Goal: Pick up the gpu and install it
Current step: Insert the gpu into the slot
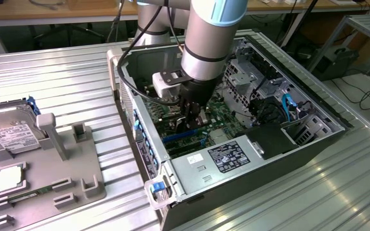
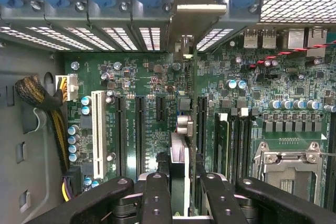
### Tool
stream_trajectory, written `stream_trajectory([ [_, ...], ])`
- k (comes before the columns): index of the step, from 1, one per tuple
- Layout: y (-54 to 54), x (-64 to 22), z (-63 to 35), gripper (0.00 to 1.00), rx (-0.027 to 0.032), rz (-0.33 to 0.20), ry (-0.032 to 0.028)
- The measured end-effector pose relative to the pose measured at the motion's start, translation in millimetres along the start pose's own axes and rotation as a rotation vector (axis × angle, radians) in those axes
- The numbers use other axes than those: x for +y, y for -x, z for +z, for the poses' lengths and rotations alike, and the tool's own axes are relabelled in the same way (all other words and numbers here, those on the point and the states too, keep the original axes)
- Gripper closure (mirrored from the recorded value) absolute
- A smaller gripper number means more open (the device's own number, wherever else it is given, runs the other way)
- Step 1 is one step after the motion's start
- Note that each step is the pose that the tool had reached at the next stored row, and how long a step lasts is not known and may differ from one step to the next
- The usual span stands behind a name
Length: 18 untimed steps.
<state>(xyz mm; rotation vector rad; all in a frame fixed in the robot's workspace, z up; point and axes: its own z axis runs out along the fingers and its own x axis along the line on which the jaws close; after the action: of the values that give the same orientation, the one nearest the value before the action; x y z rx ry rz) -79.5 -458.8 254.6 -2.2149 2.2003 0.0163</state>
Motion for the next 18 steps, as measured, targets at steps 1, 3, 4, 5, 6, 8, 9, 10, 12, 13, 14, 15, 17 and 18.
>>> stream_trajectory([
  [1,0.0,0.0,0.7,0.73,0.0000,0.000,0.0000],
  [3,0.0,0.1,2.4,0.73,-0.0001,0.000,0.0000],
  [4,-0.1,0.1,3.3,0.73,-0.0001,0.000,0.0000],
  [5,-0.1,0.1,4.2,0.73,-0.0001,0.000,0.0000],
  [6,-0.1,0.2,4.9,0.73,-0.0002,0.000,0.0000],
  [8,-0.1,0.3,6.5,0.73,-0.0003,0.000,0.0000],
  [9,-0.1,0.3,7.1,0.73,-0.0005,0.000,0.0000],
  [10,-0.2,0.3,7.6,0.73,-0.0006,0.000,0.0001],
  [12,-0.1,0.4,7.9,0.73,-0.0009,0.000,0.0001],
  [13,-0.1,0.7,7.9,0.73,-0.0013,0.000,0.0001],
  [14,-0.1,0.8,7.9,0.73,-0.0016,0.000,0.0001],
  [15,-0.1,0.8,7.9,0.73,-0.0017,0.000,0.0001],
  [17,-0.2,1.0,8.1,0.73,-0.0022,0.000,0.0001],
  [18,-0.2,1.0,8.2,0.73,-0.0026,0.000,0.0002],
])
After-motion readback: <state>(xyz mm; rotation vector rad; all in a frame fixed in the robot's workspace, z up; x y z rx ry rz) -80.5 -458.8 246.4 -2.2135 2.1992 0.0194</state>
